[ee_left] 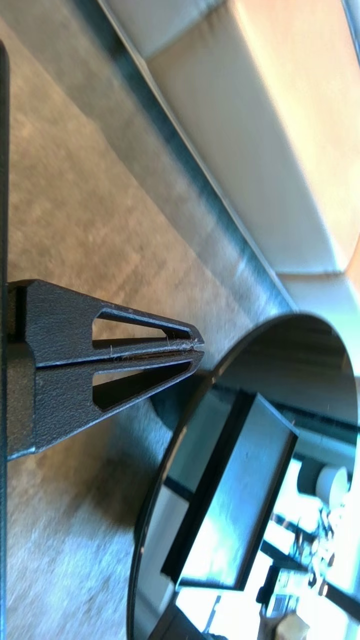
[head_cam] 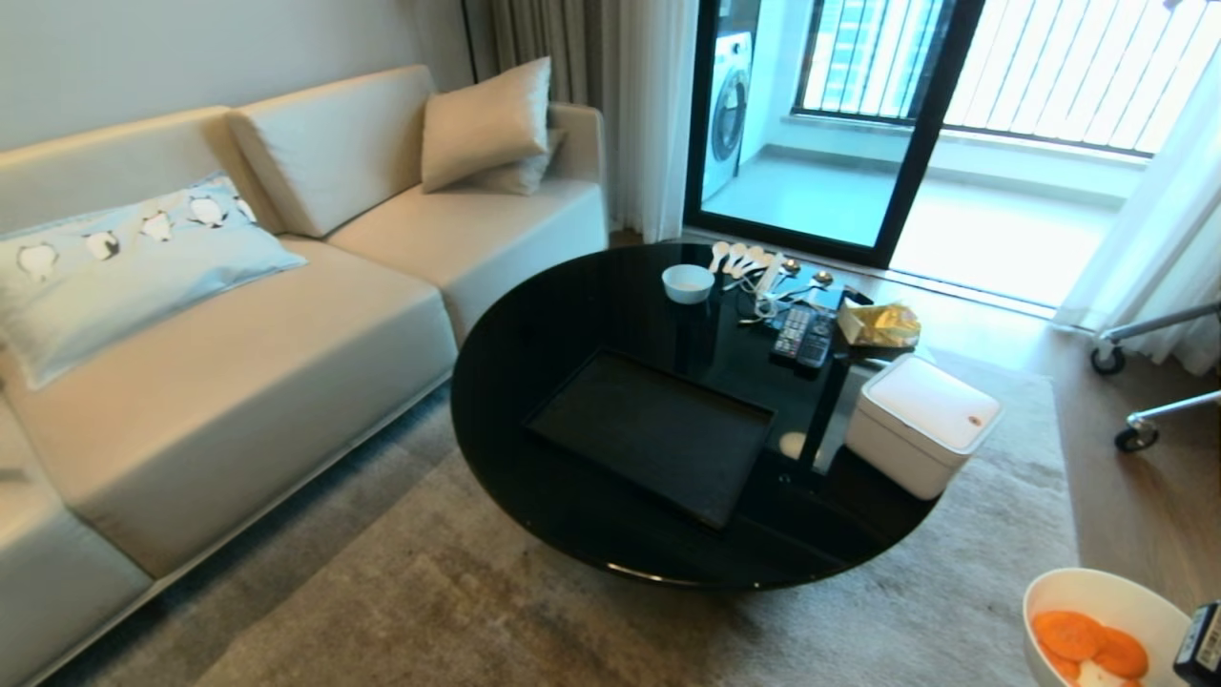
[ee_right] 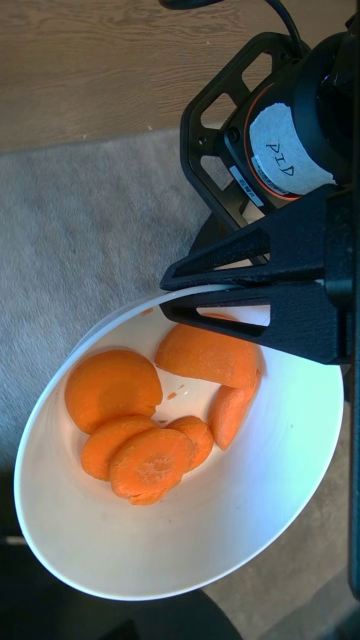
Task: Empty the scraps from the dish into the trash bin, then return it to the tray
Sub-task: Move the bowl over the trash can
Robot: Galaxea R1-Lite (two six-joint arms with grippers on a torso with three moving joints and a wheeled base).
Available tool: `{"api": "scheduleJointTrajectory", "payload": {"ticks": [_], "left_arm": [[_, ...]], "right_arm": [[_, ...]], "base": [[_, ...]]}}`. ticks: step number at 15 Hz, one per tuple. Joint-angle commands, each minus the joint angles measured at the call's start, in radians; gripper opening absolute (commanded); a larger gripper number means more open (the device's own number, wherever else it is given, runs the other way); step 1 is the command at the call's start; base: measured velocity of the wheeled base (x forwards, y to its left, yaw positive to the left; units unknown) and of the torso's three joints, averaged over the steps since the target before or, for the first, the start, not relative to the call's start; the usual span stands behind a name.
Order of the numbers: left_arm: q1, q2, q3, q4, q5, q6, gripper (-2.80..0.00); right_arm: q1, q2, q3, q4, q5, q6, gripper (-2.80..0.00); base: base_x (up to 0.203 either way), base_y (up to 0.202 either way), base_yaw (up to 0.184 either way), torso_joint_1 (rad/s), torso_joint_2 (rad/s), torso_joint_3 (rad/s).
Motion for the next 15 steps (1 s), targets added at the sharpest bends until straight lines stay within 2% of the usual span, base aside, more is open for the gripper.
{"api": "scheduleJointTrajectory", "payload": {"ticks": [1, 15], "left_arm": [[0.000, 0.000, 0.000, -0.001, 0.000, 0.000, -2.80], [0.000, 0.000, 0.000, -0.001, 0.000, 0.000, -2.80]], "right_arm": [[0.001, 0.001, 0.002, 0.004, -0.001, 0.005, -2.80], [0.001, 0.001, -0.001, 0.005, -0.004, 0.003, -2.80]], "base": [[0.004, 0.006, -0.156, 0.006, 0.00, -0.003], [0.001, 0.010, -0.167, 0.003, 0.00, 0.003]]}}
